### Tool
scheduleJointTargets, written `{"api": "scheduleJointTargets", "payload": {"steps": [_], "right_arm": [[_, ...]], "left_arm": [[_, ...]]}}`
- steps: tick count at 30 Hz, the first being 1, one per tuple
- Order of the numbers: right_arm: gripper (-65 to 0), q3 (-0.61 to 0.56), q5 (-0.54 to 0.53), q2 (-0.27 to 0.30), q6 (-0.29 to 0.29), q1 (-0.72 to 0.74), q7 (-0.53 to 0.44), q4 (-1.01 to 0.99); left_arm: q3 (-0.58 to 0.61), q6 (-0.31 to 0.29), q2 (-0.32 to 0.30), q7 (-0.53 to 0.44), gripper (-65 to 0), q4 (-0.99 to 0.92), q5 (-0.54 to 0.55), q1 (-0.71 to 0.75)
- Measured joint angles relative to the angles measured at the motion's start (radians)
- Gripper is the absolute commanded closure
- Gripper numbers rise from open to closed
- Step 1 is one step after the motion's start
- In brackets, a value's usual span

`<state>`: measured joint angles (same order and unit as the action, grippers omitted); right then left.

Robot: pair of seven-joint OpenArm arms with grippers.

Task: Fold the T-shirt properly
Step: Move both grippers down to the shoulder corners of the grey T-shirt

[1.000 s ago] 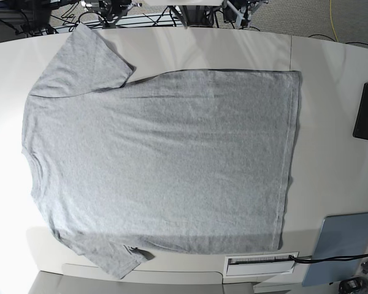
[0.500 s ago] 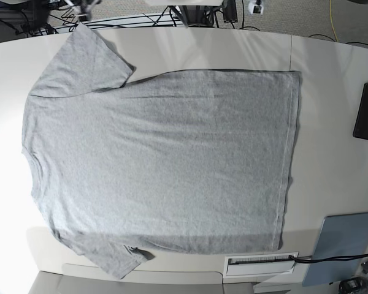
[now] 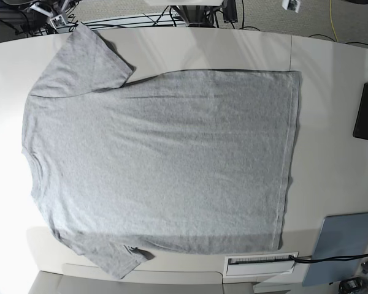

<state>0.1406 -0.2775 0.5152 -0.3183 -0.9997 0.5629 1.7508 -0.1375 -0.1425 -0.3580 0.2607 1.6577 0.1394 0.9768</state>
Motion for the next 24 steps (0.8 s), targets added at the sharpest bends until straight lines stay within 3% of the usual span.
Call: {"api": "scheduleJointTargets", "payload": {"steps": [4, 11, 17, 21, 24], "right_arm": [[-11.2, 0.014, 0.012, 0.062, -0.001, -0.075, 0.073, 0.189], [-11.2, 0.145, 0.040, 0.077, 0.000, -0.116, 0.084, 0.435], [-11.2, 0.249, 0.087, 0.079, -0.015, -0.099, 0.084, 0.507], [-11.2, 0.253, 0.119, 0.078, -0.016, -0.054, 0.105, 0.507], [-11.2, 0.252, 0.120, 0.066, -0.015, -0.032, 0.106, 0.507]], "left_arm": [[0.000, -0.001, -0.069, 0.022, -21.7, 0.148, -0.119, 0.039], [0.003, -0.015, -0.176, 0.043, -21.7, 0.356, -0.253, 0.034], [0.004, -0.106, -0.264, 0.039, -21.8, 0.409, -0.373, -0.094], [0.004, -0.195, -0.297, 0.014, -21.8, 0.383, -0.372, -0.191], [0.005, -0.265, -0.333, -0.026, -26.0, 0.347, -0.367, -0.227]]}}
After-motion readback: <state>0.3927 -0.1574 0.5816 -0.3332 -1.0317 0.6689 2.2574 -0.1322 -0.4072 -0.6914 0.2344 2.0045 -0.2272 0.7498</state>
